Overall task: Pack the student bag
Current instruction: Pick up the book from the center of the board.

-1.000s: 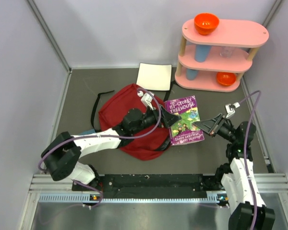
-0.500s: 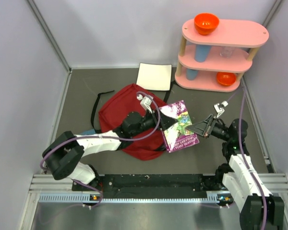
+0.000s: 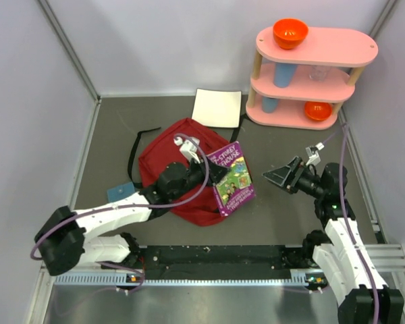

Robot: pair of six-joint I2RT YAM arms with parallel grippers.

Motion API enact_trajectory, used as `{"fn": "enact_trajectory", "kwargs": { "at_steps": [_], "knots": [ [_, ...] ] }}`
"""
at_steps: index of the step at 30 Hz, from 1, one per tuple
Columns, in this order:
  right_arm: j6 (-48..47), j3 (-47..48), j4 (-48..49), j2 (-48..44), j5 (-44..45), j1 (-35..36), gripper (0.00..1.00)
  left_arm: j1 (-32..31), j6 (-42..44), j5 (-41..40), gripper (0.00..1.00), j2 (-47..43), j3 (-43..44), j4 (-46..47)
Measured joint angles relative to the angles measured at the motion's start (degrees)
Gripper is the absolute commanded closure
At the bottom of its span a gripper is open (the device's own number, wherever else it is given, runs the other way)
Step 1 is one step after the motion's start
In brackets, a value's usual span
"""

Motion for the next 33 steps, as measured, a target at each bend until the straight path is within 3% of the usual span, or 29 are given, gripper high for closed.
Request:
{"fn": "enact_trajectory", "kwargs": {
  "at_steps": [10, 18, 23, 33],
  "knots": [
    [1.20, 0.46, -0.42, -2.71, 2.82, 5.86, 0.18, 0.04, 2.86, -15.08, 1.00, -18.47, -2.99, -11.76],
    [8.15, -0.57, 10.71, 2.03, 10.84, 23.61, 0.17, 0.15, -1.64, -22.67, 1.00, -28.00, -11.61, -11.43],
    [11.19, -1.16, 15.65, 6.08, 18.75, 33.62, 0.17, 0.15, -2.25, -22.25, 1.00, -30.53, -13.84, -7.39],
    [17.79, -3.93, 27.36, 6.05, 23.87, 35.21, 0.16, 0.22, -1.18, -12.87, 1.00, -27.47, -13.97, 3.45]
  ]
}}
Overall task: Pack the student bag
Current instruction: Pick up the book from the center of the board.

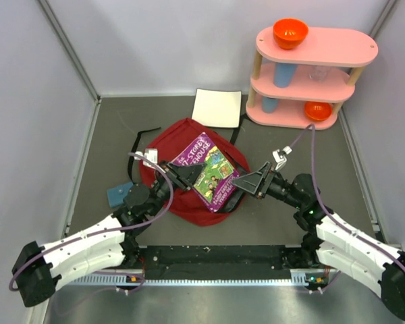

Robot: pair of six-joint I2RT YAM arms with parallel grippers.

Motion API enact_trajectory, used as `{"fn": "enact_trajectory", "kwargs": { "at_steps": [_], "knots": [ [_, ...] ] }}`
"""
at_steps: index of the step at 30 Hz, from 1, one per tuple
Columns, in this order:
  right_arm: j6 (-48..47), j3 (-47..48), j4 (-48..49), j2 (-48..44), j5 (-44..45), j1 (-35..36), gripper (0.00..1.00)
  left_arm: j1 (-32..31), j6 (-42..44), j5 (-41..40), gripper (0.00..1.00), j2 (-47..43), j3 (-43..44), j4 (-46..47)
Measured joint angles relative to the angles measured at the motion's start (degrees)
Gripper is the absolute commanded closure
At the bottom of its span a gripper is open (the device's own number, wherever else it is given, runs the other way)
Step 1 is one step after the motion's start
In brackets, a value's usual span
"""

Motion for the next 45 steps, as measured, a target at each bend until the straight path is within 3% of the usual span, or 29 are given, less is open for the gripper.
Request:
{"fn": "enact_trajectory", "kwargs": {
  "at_steps": [10, 19, 36, 45],
  "knots": [
    [3.41, -5.77, 4.74, -1.22, 3.76, 4.92, 0.16, 0.04, -0.66, 5.97, 1.00, 5.18, -0.22, 8.72],
    [3.39, -6.91, 7.52, -2.91, 7.17, 7.04, 0.15, 0.11, 0.02, 1.92, 1.00, -2.97, -2.32, 6.45],
    [2.01, -4.50, 37.24, 26.03, 9.88, 15.56, 0.15, 0.24, -0.15, 1.97, 1.00, -0.81, -3.52, 6.78],
    [-0.74, 0.17, 38.40, 25.46, 10.86, 15.61, 0.26, 0.22, 1.27, -0.04, 1.00, -7.96, -3.69, 1.01]
  ]
}}
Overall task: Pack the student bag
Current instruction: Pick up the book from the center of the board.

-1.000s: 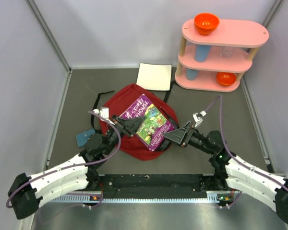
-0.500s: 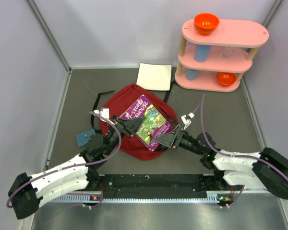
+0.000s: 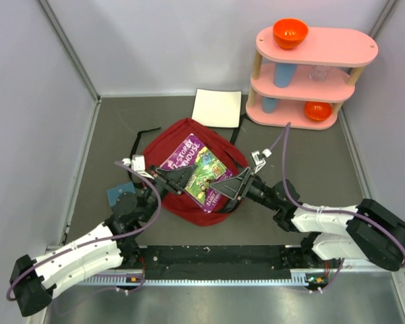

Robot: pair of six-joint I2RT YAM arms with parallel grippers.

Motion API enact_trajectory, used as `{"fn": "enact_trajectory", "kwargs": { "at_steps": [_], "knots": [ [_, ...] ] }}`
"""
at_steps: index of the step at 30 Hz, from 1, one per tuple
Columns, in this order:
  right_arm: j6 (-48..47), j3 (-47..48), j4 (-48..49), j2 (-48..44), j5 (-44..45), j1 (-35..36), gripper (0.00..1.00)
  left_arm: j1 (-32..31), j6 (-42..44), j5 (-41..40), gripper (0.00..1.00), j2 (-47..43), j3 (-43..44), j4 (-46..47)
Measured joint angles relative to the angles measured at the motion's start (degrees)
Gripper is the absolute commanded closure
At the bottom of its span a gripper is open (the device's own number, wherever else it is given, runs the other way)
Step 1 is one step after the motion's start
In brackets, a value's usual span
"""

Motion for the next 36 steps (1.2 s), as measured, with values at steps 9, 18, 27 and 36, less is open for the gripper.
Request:
{"fn": "enact_trajectory", "kwargs": {
  "at_steps": [9, 18, 27, 36],
  "knots": [
    [-1.20, 0.74, -1.42, -1.75, 0.57, -0.24, 0.46, 0.35, -1.97, -2.71, 1.00, 0.59, 0.02, -0.59],
    [0.70, 0.74, -0.66, 4.09, 0.87, -0.26, 0.74, 0.74, -3.72, -2.97, 1.00, 5.75, 0.11, -0.50],
    [-2.21, 0.87, -5.27, -1.70, 2.08, 0.15, 1.00, 0.70, -3.32, -3.87, 0.16, 5.49, 3.45, -5.49],
    [-11.50, 7.89, -38.45, -20.35, 17.20, 0.26, 1.00, 0.83, 4.92, -8.39, 0.02, 6.36, 10.99, -20.50]
  ]
}}
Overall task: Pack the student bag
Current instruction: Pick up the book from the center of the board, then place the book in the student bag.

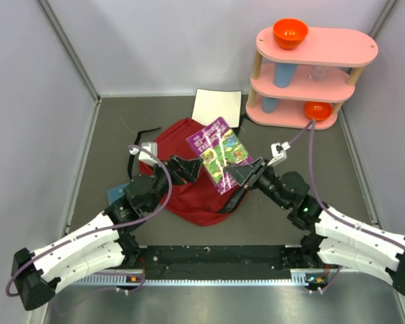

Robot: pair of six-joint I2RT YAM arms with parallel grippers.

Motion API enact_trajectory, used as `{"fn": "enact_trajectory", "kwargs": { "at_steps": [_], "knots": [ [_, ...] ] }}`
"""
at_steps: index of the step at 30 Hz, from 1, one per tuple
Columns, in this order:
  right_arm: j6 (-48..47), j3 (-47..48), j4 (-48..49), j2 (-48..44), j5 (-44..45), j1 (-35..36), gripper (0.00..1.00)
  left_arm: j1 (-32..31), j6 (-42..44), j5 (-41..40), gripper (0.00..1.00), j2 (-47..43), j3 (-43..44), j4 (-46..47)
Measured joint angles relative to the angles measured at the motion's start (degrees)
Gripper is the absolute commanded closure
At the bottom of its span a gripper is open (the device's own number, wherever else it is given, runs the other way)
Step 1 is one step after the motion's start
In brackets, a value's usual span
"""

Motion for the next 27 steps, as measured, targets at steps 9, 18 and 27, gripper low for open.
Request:
{"fn": "enact_trajectory", "kwargs": {
  "at_steps": [9, 18, 27],
  "knots": [
    [-4.74, 5.79, -27.10, -13.62, 21.35, -0.07, 1.00, -0.59, 8.52, 2.21, 0.01, 7.13, 7.69, -8.87],
    [-7.10, 4.11, -45.27, -33.29, 32.44, -0.07, 1.00, -10.58, 16.48, 1.84, 0.01, 16.20, 14.08, -15.63],
    [-8.55, 4.66, -55.65, -41.46, 37.33, -0.07, 1.00, -17.20, 25.33, 5.81, 0.01, 29.20, 25.86, -20.33]
  ]
}}
